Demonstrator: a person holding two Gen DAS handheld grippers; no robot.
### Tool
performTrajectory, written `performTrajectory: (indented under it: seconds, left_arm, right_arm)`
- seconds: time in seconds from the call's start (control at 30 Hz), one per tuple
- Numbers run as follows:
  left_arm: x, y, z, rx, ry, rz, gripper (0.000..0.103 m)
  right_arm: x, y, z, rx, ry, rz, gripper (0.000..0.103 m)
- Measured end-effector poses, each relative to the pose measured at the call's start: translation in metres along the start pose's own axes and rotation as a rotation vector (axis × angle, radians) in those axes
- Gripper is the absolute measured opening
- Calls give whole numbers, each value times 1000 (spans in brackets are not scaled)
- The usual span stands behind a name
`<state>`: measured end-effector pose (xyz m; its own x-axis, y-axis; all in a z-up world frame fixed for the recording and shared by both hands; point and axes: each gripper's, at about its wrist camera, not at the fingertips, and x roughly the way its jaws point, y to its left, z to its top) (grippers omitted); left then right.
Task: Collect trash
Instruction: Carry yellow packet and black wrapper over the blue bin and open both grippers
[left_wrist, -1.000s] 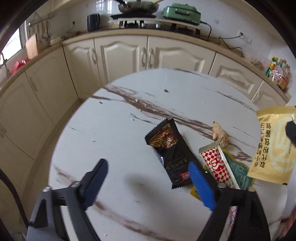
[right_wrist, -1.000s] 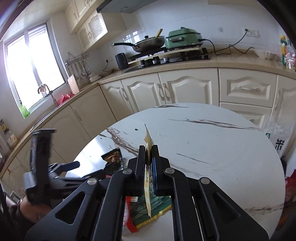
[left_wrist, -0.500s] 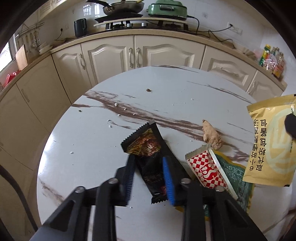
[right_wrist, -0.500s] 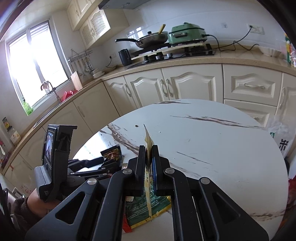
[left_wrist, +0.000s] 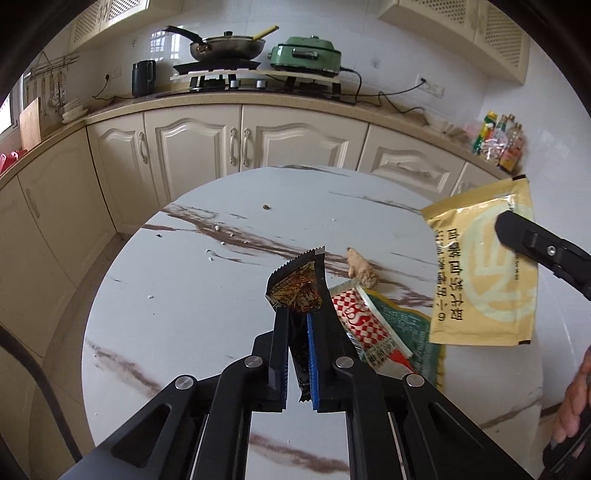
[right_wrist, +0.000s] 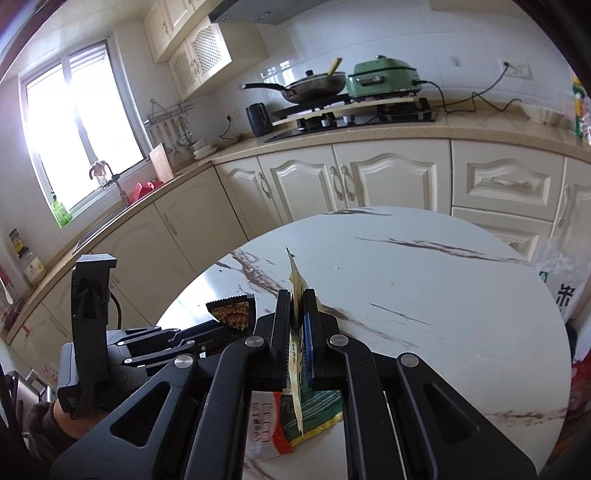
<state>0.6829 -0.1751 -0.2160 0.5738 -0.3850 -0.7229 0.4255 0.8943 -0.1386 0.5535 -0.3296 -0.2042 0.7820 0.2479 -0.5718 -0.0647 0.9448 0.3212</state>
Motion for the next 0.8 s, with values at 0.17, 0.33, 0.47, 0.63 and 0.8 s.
performTrajectory:
  seconds: [0.17, 0.33, 0.47, 0.63, 0.8]
  left_arm:
    - [-48, 12, -6, -14, -44, -21, 4]
    - [-107, 37, -23, -40, -105, -36, 4]
    - [-154, 71, -43, -81, -146, -27, 4]
    - [-211, 117, -78, -133, -189, 12, 4]
    - [-255, 179, -119, -216, -199, 91, 4]
  right_arm:
    - [-11, 26, 5, -32, -14, 11, 7]
    - [-20, 69, 11, -79, -28, 37, 7]
    - [-20, 117, 11, -131, -29, 74, 7]
    - [-4, 190, 5, -192, -12, 149, 7]
    - [30, 272, -12, -251, 34, 254, 7]
